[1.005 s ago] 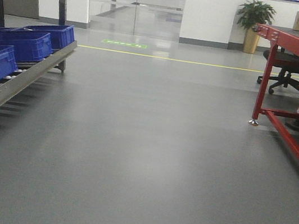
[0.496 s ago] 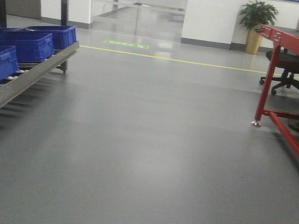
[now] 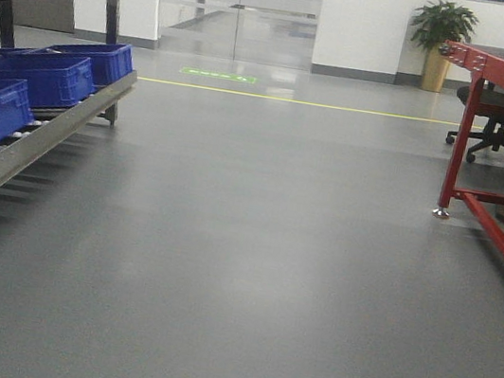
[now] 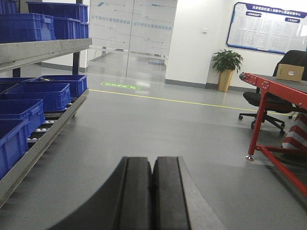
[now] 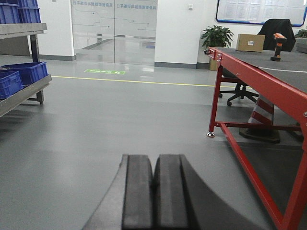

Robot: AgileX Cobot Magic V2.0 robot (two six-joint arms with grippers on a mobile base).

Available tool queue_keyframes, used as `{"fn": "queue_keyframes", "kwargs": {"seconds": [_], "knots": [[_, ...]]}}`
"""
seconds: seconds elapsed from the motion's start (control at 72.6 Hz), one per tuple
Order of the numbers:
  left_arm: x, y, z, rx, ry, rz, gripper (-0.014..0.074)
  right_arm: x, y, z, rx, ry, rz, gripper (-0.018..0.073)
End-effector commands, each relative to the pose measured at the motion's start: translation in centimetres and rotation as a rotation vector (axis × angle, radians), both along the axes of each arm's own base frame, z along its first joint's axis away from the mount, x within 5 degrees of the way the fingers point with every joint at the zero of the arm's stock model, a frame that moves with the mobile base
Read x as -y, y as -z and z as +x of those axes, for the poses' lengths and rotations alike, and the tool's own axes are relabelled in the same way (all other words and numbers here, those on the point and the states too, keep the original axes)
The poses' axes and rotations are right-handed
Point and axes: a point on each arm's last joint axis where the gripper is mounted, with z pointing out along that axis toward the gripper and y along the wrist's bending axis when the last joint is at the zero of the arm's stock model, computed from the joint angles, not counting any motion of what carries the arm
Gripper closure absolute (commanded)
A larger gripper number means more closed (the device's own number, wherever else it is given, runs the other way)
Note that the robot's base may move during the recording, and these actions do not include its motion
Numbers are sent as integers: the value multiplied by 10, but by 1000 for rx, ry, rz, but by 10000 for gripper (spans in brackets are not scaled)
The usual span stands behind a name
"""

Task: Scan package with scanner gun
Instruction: 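Drive the base forward toward the red-framed table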

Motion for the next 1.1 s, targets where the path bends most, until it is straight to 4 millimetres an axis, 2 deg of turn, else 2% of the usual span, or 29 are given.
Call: {"fn": "queue_keyframes", "kwargs": {"seconds": [0.0,1.087], "knots": [[0,-3,-1,23,5,-3,708,0,-2,0,18,4,-9,724],[0,-3,-1,23,5,-3,708,0,-2,0,18,4,-9,724]]}}
